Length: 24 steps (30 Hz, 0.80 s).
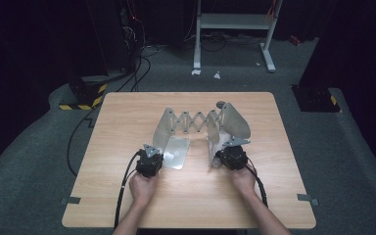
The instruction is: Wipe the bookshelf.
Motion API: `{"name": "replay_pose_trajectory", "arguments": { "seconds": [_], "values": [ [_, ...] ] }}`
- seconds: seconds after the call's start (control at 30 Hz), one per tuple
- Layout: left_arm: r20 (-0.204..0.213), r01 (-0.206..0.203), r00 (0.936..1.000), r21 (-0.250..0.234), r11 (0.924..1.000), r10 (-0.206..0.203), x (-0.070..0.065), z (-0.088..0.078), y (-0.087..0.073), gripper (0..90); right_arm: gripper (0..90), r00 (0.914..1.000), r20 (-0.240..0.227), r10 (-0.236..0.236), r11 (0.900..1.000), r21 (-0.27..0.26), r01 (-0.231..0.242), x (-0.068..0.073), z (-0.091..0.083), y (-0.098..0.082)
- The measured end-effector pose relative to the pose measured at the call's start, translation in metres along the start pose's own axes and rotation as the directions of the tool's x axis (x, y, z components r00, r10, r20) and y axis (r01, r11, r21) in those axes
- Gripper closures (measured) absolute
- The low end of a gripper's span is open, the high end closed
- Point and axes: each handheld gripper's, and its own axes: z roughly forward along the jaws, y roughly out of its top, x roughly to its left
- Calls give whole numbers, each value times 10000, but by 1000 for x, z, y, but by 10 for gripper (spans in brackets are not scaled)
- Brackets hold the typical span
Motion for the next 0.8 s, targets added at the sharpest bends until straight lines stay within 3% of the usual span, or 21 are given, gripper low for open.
{"name": "replay_pose_trajectory", "arguments": {
  "seconds": [0.03, 0.37, 0.8],
  "values": [
    [2, 2, 10000, 3, 10000, -2, 0, 0, 0, 855, 858, 9997, -65, -247, 9997, 13, 247, 7, 0, -2],
    [4, 1, 10000, -19, 10000, -1, 0, 0, 0, 855, 858, 9972, -485, -574, 9971, -534, 548, 27, -5, 9],
    [72, 64, 10000, 7, 10000, -64, 1, 0, 0, 857, 858, 9986, 30, -523, 9885, -1420, 521, 27, -22, 39]
  ]
}}
